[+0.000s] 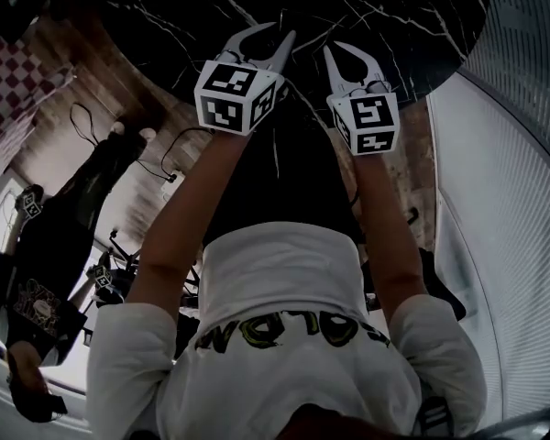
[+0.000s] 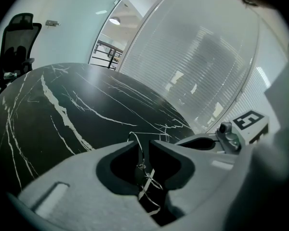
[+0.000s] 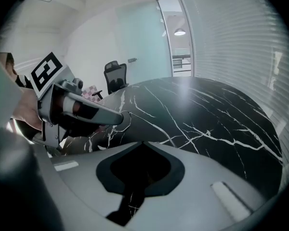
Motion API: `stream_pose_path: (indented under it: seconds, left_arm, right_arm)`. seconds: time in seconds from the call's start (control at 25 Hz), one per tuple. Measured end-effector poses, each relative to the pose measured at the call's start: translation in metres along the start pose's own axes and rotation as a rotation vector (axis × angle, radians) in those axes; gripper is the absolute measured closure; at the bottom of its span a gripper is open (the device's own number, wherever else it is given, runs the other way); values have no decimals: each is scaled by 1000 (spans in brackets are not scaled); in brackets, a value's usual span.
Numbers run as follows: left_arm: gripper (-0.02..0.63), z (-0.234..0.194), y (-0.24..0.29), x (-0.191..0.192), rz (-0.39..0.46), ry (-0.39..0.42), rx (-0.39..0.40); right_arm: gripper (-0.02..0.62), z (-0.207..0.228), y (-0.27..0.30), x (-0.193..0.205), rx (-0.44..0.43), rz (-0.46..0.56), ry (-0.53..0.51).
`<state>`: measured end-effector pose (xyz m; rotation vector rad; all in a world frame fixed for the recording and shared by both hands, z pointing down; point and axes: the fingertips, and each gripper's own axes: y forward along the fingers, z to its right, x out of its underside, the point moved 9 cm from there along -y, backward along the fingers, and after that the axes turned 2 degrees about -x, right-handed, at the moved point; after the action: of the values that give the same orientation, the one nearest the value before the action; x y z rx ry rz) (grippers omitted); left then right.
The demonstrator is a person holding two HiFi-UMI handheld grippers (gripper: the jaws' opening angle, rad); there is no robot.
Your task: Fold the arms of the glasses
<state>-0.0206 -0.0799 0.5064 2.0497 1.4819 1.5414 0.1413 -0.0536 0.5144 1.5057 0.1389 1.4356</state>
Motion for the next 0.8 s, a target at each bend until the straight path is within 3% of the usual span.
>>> stream_pose_path:
  seconds: [0.8]
  left_arm:
    - [561,10,5,7,-22,1,63]
  right_arm:
    - [592,-17,25,-15,-67,55,-27]
